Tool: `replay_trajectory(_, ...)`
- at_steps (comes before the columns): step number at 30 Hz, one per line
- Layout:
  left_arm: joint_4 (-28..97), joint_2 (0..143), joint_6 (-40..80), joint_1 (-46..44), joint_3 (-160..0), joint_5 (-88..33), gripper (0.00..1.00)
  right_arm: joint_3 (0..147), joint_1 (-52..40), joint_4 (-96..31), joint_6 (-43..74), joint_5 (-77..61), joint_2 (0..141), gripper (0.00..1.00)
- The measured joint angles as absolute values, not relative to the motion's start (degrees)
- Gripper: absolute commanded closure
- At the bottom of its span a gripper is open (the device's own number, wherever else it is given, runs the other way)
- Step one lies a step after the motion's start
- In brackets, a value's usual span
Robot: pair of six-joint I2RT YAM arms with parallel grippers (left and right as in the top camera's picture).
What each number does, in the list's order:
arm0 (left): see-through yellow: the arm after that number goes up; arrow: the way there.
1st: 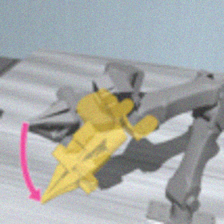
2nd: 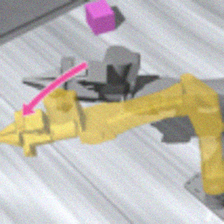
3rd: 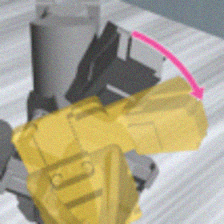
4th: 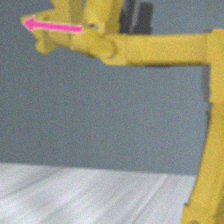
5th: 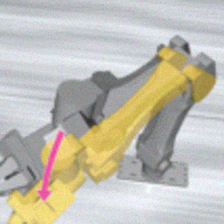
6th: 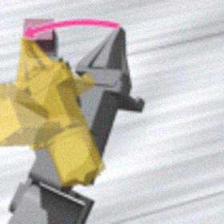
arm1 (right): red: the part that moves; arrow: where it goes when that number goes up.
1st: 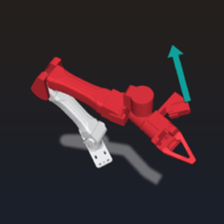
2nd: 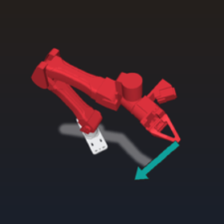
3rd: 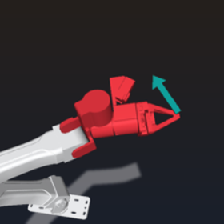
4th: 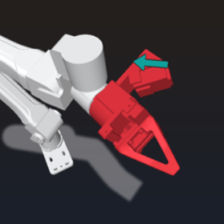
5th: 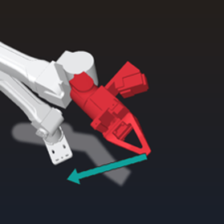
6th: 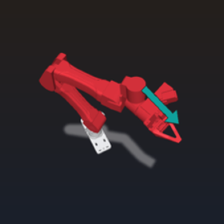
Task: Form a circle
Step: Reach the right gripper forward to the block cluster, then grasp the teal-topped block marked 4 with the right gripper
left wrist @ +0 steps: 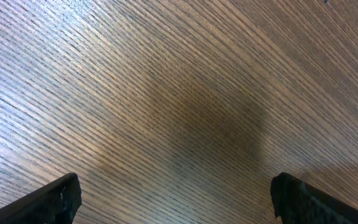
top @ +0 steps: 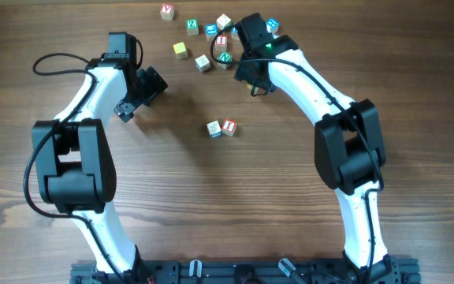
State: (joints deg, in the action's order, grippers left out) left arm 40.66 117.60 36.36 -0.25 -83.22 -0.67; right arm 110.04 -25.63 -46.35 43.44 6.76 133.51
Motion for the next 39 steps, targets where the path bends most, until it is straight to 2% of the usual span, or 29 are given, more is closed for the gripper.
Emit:
replay_trajectory(2, 40.7, 117.6, 36.4, -0.3, -83.2, -0.7, 0.00, 110.0, -25.5, -46.8, 43.8, 7.2, 134.6, 0.41)
replay_trajectory(5, 40.7, 117.6, 36.4, -0.3, -83.2, -0.7, 0.00, 110.0, -25.4, -46.9, 44.1, 7.6, 135.0, 0.54)
replay_trajectory(8, 40.7, 117.6, 36.4, -0.3, -83.2, -0.7, 0.00, 110.0, -25.4, -47.0, 44.6, 7.8, 135.0, 0.63)
replay_trajectory(11, 40.7, 117.6, 36.4, -0.3, -83.2, -0.7, 0.00, 110.0, -25.4, -47.0, 44.8, 7.8, 135.0, 0.64)
replay_trajectory(13, 40.7, 117.6, 36.4, -0.3, -83.2, -0.7, 0.00, 110.0, -25.4, -47.2, 44.8, 7.8, 135.0, 0.76)
replay_trajectory(15, 40.7, 117.6, 36.4, -0.3, -83.2, -0.7, 0.00, 110.0, -25.4, -48.1, 43.2, 7.9, 135.0, 0.82)
replay_trajectory(24, 40.7, 117.6, 36.4, -0.3, -83.2, -0.7, 0.00, 110.0, -25.4, -57.5, 30.4, 7.1, 131.0, 0.81)
replay_trajectory(27, 40.7, 117.6, 36.4, -0.3, -83.2, -0.7, 0.00, 110.0, -25.4, -61.5, 25.9, 3.0, 126.7, 0.81)
replay_trajectory(29, 40.7, 117.6, 36.4, -0.3, -83.2, -0.7, 0.00, 110.0, -25.4, -65.4, 23.7, -1.5, 124.3, 0.77)
replay_trajectory(32, 40.6, 117.6, 36.4, -0.3, -83.2, -0.7, 0.00, 110.0, -25.4, -69.5, 21.7, -8.1, 122.8, 0.77)
replay_trajectory(34, 40.7, 117.6, 36.4, -0.3, -83.2, -0.7, 0.00, 110.0, -25.4, -73.4, 21.0, -12.4, 122.8, 0.81)
replay_trajectory(39, 40.7, 117.6, 36.4, -0.3, -83.2, -0.7, 0.00, 110.0, -27.1, -78.9, 22.2, -15.3, 122.8, 0.80)
